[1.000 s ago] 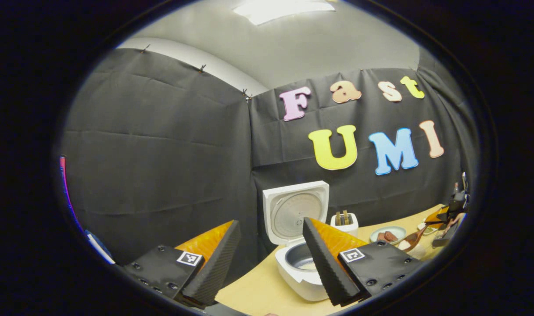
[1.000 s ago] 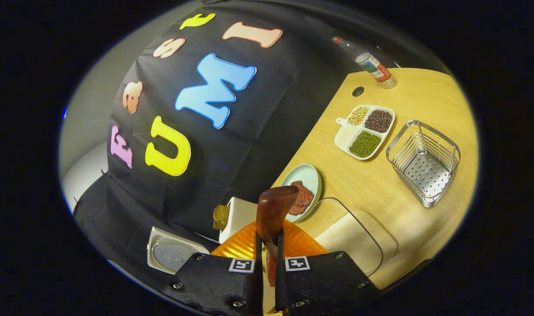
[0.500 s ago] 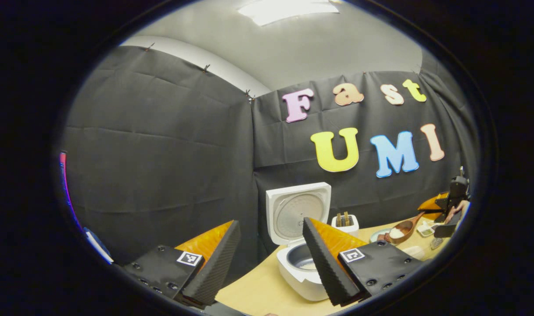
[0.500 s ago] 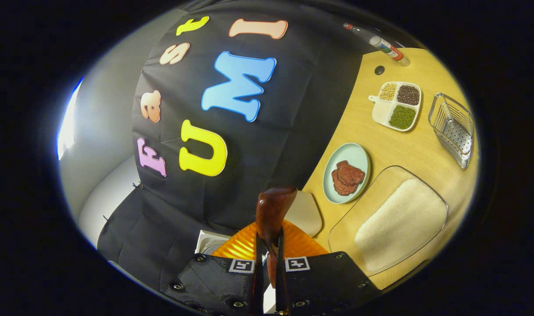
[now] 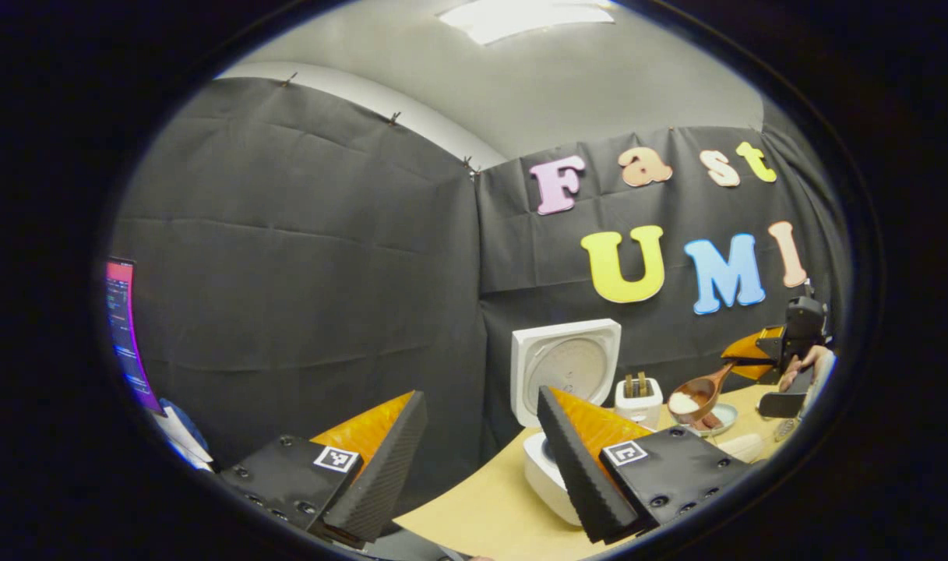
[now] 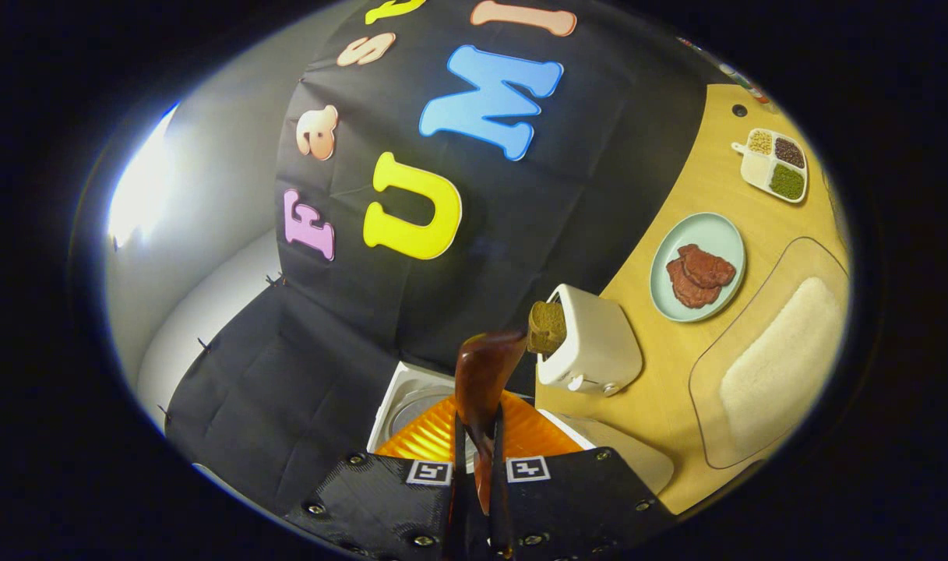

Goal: Close the left gripper, press the button to open the rice cooker; take a wooden spoon from the chopstick holder with the right hand, scoop a spoonful of rice and pour it into the rice cooker, then put the wooden spoon back into the chopstick holder.

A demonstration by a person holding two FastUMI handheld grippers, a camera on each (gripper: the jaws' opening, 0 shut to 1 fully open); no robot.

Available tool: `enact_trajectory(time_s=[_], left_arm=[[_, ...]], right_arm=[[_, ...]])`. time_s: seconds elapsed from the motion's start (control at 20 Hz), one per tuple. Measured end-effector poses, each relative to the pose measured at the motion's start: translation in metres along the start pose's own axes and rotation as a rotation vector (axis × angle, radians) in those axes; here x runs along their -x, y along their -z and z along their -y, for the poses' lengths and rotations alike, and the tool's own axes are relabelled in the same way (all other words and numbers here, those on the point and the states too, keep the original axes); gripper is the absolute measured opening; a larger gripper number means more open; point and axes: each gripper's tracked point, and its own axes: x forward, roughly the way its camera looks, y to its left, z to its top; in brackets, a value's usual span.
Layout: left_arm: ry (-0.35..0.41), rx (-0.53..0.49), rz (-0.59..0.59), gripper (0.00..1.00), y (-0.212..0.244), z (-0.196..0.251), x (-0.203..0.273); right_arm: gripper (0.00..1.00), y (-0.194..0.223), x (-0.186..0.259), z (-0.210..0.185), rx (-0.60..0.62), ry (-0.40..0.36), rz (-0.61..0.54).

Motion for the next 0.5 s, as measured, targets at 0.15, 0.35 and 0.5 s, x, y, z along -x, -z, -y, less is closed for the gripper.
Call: enact_trajectory(time_s=[0.15, 0.35, 0.5], left_arm=[[-0.03, 0.0, -0.008, 0.98, 0.004, -0.016, 0.004], [-0.068, -0.003, -0.018, 1.0, 0.007, -0.034, 0.01], [-0.097, -0.001, -0.025, 1.0, 0.01, -0.047, 0.012]], right_arm=[[0.11, 0.018, -0.02, -0.014, 0.022, -0.013, -0.028], [0.11, 0.043, -0.046, -0.021, 0.087, -0.009, -0.061], [0.11, 0.063, -0.065, -0.016, 0.183, 0.019, -0.094]])
